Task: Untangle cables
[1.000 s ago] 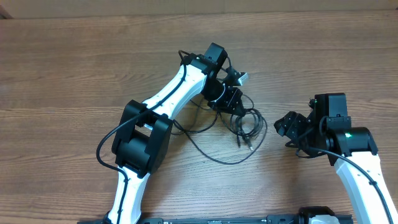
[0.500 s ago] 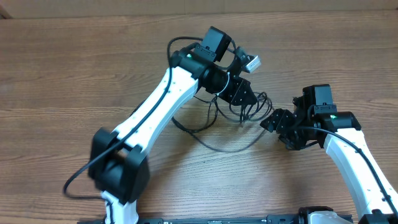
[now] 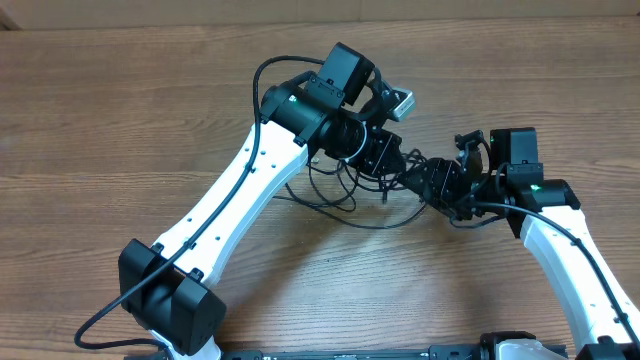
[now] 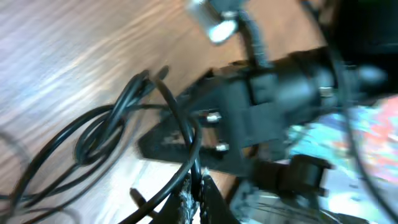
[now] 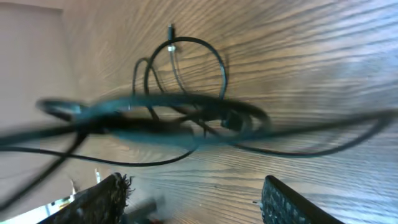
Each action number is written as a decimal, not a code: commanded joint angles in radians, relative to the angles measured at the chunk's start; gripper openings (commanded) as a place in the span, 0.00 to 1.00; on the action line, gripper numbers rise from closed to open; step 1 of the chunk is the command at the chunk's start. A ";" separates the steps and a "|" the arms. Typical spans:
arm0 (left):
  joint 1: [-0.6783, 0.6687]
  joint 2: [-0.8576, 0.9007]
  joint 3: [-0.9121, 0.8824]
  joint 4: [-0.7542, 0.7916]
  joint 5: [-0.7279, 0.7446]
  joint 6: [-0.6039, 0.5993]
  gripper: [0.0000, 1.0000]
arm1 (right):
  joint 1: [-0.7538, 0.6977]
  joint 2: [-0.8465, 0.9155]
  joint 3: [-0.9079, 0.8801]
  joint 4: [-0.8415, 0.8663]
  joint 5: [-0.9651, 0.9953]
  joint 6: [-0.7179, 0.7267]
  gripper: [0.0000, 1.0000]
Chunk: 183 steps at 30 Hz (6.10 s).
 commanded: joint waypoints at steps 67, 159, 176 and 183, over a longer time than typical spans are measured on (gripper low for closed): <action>-0.089 0.498 0.015 0.547 -0.519 0.106 0.42 | 0.005 -0.332 -0.067 -0.401 0.483 0.136 0.57; -0.019 0.161 0.016 -0.182 0.063 0.446 0.04 | 0.003 -0.008 -0.068 -0.300 0.834 0.336 0.58; -0.057 0.153 0.015 0.051 -0.220 -0.143 0.07 | 0.005 -0.008 -0.068 -0.276 0.645 0.191 0.59; -0.086 0.242 0.015 0.169 -0.278 -0.258 0.11 | 0.005 -0.008 -0.068 -0.277 0.645 0.190 0.59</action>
